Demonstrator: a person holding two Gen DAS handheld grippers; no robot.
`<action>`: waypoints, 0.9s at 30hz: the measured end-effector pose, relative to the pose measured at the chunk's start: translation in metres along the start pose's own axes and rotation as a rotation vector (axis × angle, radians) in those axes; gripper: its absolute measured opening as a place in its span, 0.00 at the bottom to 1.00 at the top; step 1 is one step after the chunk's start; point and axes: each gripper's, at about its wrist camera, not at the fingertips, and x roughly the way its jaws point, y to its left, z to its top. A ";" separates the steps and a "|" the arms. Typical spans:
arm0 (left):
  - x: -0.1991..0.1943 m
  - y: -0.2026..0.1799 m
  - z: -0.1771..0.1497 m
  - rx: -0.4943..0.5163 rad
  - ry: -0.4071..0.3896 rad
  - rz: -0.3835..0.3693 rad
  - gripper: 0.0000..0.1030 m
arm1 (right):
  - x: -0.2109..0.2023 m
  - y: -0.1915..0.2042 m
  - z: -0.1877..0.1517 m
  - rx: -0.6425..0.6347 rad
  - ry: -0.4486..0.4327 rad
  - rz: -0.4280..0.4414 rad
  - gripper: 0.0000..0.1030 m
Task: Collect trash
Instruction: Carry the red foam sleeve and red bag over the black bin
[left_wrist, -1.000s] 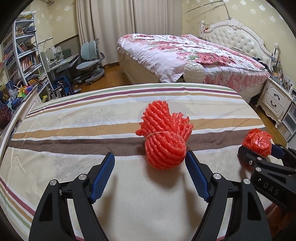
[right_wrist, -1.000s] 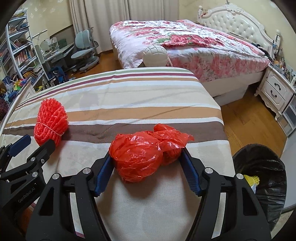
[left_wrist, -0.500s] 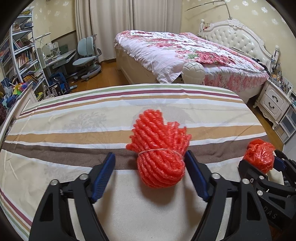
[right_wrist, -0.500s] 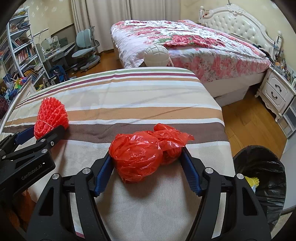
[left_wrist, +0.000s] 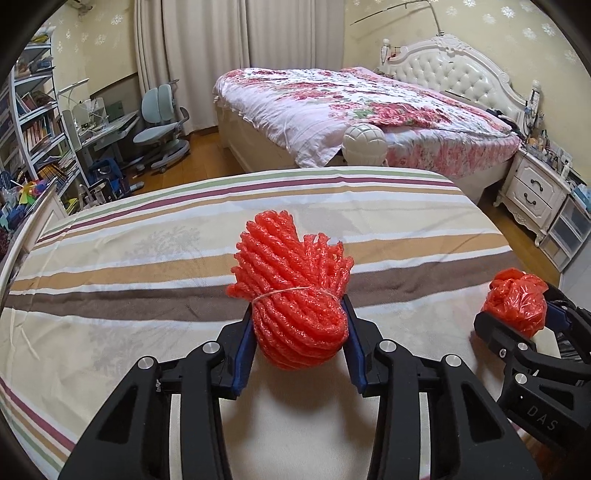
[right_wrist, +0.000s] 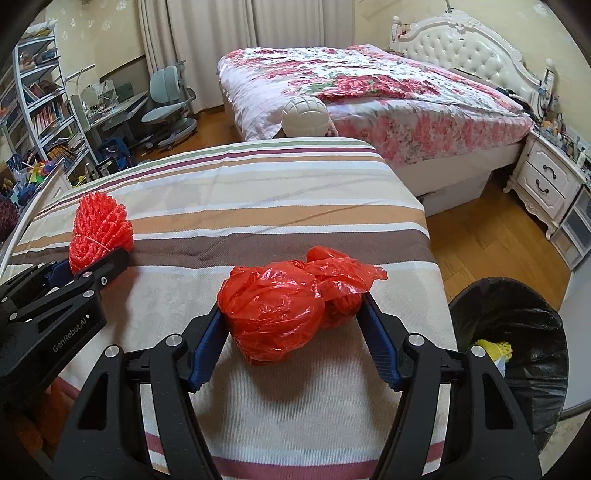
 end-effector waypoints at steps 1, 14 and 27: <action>-0.004 -0.002 -0.002 0.002 -0.004 -0.003 0.41 | -0.004 -0.002 -0.002 0.002 -0.004 -0.002 0.64; -0.052 -0.050 -0.022 0.044 -0.050 -0.085 0.41 | -0.054 -0.047 -0.040 0.056 -0.051 -0.066 0.64; -0.067 -0.129 -0.025 0.148 -0.090 -0.166 0.41 | -0.081 -0.125 -0.066 0.169 -0.080 -0.187 0.64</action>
